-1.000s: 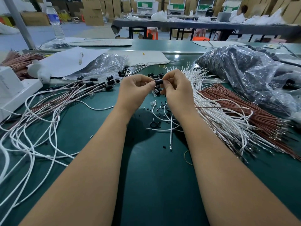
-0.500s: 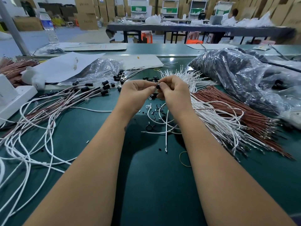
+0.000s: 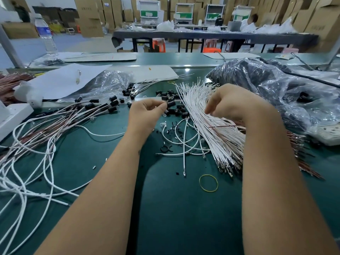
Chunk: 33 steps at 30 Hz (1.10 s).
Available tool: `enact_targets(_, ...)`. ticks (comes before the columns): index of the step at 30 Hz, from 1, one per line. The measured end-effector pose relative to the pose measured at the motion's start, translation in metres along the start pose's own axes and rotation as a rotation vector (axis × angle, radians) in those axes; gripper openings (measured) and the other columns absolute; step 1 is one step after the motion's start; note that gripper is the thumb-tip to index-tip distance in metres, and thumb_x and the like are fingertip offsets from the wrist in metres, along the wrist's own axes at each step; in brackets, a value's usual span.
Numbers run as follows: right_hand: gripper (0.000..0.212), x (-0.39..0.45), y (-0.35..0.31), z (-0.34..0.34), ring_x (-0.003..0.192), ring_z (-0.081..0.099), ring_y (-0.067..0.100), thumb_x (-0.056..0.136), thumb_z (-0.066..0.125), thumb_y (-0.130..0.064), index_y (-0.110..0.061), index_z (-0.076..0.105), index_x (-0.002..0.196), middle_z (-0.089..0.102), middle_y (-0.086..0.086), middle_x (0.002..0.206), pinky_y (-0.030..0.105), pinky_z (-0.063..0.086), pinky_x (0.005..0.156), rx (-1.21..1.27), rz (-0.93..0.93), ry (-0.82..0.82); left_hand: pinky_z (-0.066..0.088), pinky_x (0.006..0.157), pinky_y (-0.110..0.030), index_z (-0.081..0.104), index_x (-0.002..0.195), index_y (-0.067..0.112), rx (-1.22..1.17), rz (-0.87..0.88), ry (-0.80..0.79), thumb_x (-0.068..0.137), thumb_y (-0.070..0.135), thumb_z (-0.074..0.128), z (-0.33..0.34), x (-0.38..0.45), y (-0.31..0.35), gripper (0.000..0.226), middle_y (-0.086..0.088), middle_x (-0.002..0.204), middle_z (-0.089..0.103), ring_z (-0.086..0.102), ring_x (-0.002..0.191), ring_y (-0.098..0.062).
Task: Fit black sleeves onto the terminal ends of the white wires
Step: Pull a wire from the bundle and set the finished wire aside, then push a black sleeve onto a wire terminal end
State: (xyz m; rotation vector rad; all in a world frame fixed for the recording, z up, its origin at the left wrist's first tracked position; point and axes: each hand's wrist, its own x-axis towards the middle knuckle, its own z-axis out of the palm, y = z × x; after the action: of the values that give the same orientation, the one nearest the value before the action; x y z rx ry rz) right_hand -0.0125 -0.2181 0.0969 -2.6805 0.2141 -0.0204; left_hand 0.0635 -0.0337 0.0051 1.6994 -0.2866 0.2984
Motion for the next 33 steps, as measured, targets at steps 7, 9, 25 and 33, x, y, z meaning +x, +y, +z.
enact_targets(7,0.034,0.004,0.014,0.004,0.095,0.061,0.034,0.079,0.058,0.005,-0.008,0.066,0.109,0.065,0.012,0.106,0.045,0.052,0.09,-0.198,0.2,0.031,0.048,0.064,-0.013,0.07,0.076,0.025,0.048,-0.021,-0.025,0.085,0.019,0.071,0.001,0.001,-0.005,0.011,-0.007,0.077,0.067,0.056,0.07,-0.012)
enact_targets(9,0.032,0.005,0.017,0.006,0.094,0.063,0.033,0.076,0.064,0.006,-0.007,0.068,0.105,0.065,0.013,0.106,0.045,0.053,0.089,-0.206,0.214,0.002,0.048,0.065,-0.011,0.07,0.077,0.024,0.034,-0.023,-0.022,0.086,0.019,0.071,0.001,0.001,-0.004,0.01,-0.008,0.08,0.068,0.058,0.072,-0.012)
enact_targets(25,0.016,-0.006,0.021,0.005,0.089,0.065,0.027,0.081,0.072,-0.006,-0.007,0.072,0.097,0.07,0.01,0.099,0.043,0.054,0.088,-0.225,0.175,0.009,0.048,0.063,-0.007,0.071,0.077,0.023,0.032,-0.02,-0.019,0.086,0.02,0.071,0.001,0.001,-0.006,0.009,-0.006,0.079,0.069,0.058,0.071,-0.011)
enact_targets(33,0.006,0.007,-0.012,0.01,0.08,0.058,0.021,0.098,0.05,-0.015,-0.018,0.054,0.102,0.057,-0.005,0.081,0.037,0.047,0.067,0.063,-0.132,0.723,0.048,0.062,-0.006,0.07,0.075,0.027,0.054,-0.033,-0.033,0.086,0.024,0.071,0.003,0.002,-0.006,0.011,-0.002,0.079,0.07,0.06,0.072,-0.009)
